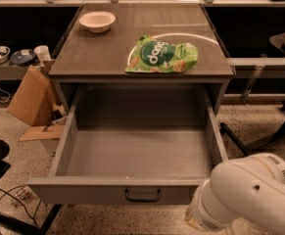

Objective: Close top drawer

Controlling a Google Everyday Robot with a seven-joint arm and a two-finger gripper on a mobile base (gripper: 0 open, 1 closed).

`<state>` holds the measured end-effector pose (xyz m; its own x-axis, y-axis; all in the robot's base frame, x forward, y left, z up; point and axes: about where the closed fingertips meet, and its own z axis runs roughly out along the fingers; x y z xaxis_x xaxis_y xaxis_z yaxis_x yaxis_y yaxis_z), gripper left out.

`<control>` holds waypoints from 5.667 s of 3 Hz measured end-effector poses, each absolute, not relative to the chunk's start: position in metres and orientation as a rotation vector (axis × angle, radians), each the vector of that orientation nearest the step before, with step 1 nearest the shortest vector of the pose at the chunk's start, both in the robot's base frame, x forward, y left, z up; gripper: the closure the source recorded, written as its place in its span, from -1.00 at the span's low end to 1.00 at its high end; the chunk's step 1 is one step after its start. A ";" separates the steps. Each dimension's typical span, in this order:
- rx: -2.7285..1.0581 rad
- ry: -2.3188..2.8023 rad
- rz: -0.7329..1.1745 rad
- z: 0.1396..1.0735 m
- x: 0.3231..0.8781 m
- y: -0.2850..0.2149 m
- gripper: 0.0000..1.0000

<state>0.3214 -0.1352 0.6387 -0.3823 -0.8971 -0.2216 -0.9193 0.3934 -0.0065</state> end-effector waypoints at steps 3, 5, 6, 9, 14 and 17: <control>-1.549 2.392 -0.034 0.600 0.369 -0.141 1.00; -1.525 2.346 -0.074 0.605 0.392 -0.138 1.00; -1.522 2.297 -0.111 0.616 0.427 -0.134 1.00; -1.533 2.215 -0.186 0.639 0.492 -0.127 1.00; -1.570 2.169 -0.203 0.621 0.592 -0.109 1.00; -1.545 2.107 -0.283 0.646 0.679 -0.104 1.00</control>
Offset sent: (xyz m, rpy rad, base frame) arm 0.0721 -0.0061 -0.0544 -0.0726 -0.2255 -0.0520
